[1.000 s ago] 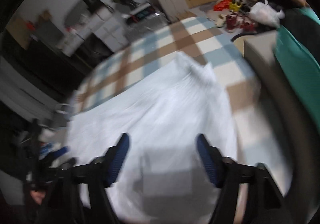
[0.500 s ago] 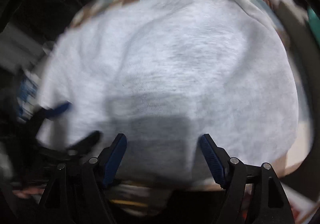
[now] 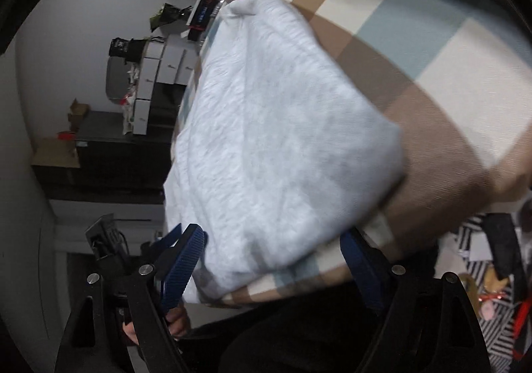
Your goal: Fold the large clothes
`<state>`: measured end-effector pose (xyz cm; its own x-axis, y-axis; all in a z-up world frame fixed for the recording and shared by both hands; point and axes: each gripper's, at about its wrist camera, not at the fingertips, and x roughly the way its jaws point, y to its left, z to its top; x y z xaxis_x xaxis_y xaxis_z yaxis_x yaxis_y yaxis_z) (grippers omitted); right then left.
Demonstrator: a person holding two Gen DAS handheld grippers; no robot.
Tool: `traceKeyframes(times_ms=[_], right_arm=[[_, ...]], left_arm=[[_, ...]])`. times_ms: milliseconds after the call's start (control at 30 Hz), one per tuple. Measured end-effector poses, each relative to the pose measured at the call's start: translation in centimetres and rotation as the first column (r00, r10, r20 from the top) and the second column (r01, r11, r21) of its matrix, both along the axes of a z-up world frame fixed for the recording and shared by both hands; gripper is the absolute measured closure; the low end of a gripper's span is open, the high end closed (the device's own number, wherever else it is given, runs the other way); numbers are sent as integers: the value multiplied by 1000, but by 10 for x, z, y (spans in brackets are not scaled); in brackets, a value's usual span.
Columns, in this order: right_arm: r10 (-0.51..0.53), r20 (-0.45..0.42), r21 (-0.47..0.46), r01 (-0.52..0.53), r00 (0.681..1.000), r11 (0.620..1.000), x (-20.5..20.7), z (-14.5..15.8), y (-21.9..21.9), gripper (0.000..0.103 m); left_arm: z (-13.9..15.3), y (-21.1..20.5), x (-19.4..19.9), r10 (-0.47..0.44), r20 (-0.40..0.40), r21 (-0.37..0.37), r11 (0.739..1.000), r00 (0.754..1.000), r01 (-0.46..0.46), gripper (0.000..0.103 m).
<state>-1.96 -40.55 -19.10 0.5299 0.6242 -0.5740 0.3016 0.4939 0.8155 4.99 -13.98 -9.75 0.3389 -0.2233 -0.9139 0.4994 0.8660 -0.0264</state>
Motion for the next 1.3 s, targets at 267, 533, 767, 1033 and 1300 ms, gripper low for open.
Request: traceKeyframes(times_ms=[267,533,767,1033,1300], right_arm=[[103,-27,29,-102,994,994,36,-5,53,15],[-102,33,-205,106,994,973,46,19,62,25],[-205,70,-239,216,976,947,52,17,45,26],[-214,79,-271,228,974,935,72,21,51,35],[-15,262,-360,112,965,926,60,43,48,81]], left_arm=[[-3,16,23,-6,-56,-39,999,998,4,1],[-11,14,24,-57,-62,-67,996,996,53,1],[-10,17,24,-72,-45,-80,994,996,68,1],[-8,21,22,-47,-19,-90,995,999,45,1],[-7,13,21,-53,-8,-70,996,999,53,1]])
